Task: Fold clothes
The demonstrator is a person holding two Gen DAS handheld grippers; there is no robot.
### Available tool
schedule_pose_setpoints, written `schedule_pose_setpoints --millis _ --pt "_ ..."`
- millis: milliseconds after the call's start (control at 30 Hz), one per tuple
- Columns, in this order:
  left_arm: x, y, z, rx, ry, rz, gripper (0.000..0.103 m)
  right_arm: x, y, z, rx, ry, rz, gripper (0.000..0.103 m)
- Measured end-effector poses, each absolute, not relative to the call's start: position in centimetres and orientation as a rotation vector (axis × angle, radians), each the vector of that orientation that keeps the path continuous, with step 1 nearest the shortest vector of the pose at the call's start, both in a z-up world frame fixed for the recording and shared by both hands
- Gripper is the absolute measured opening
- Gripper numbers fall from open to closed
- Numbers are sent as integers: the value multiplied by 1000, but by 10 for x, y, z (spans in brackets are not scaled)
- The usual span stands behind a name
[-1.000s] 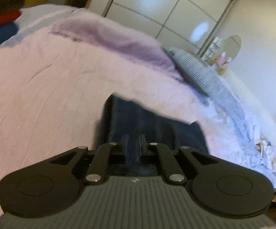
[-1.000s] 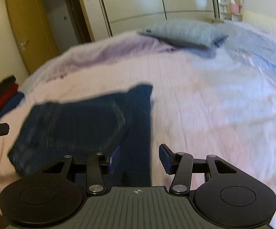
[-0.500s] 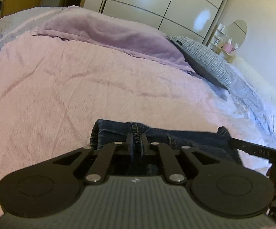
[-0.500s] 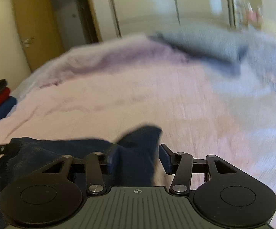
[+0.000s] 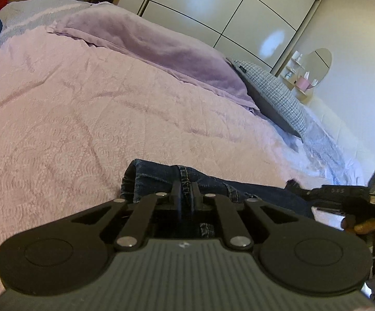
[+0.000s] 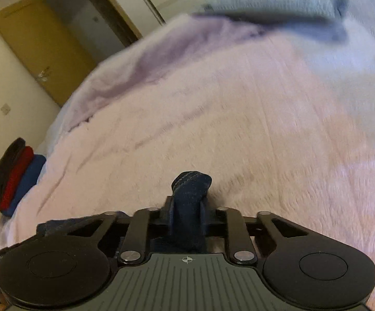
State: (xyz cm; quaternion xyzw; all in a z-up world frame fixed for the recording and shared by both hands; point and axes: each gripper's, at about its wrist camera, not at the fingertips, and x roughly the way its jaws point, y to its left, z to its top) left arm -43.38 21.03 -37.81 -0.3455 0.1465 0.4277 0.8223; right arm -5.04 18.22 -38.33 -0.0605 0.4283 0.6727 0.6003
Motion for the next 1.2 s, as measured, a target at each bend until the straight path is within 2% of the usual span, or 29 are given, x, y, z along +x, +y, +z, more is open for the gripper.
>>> schedule_pose_setpoints --millis 100,233,300,400,433,533,667,700,733,767,867,1000,1100,1133,1200 --pt "-432 209 -383 -716 311 918 4 -29 169 -400 119 1134 1481 13" --pt "-430 208 -389 -695 326 940 3 2 161 -460 524 1476 1245 13" --pt "-433 211 -389 -718 318 937 3 7 160 -463 579 1529 1240 14" --pt "-435 212 -390 -731 309 933 3 10 165 -442 443 1481 1321 18" --pt "-436 212 -390 -735 305 931 3 10 165 -432 376 1429 1355 26" --pt "-437 213 -390 -741 300 930 3 6 161 -412 214 1294 1420 27" --pt "-436 212 -389 -743 300 930 3 -2 160 -411 142 1272 1482 27" --pt "-436 213 -389 -744 300 930 3 -5 160 -409 116 1243 1503 24" --pt "-436 213 -389 -744 300 930 3 -11 158 -404 72 1185 1522 9" --pt "-437 213 -389 -744 300 929 3 -17 157 -399 28 1127 1540 4" --pt "-436 213 -390 -737 303 930 3 -32 149 -393 21 1024 1508 0" --pt "-435 211 -393 -712 312 939 3 -11 137 -416 236 1062 1251 0" --pt "-435 212 -393 -723 309 935 3 10 139 -436 327 1287 1321 0" --pt "-435 213 -393 -724 307 935 3 11 134 -433 346 1308 1340 0" --pt "-435 213 -393 -726 303 936 3 8 126 -426 353 1319 1377 7"
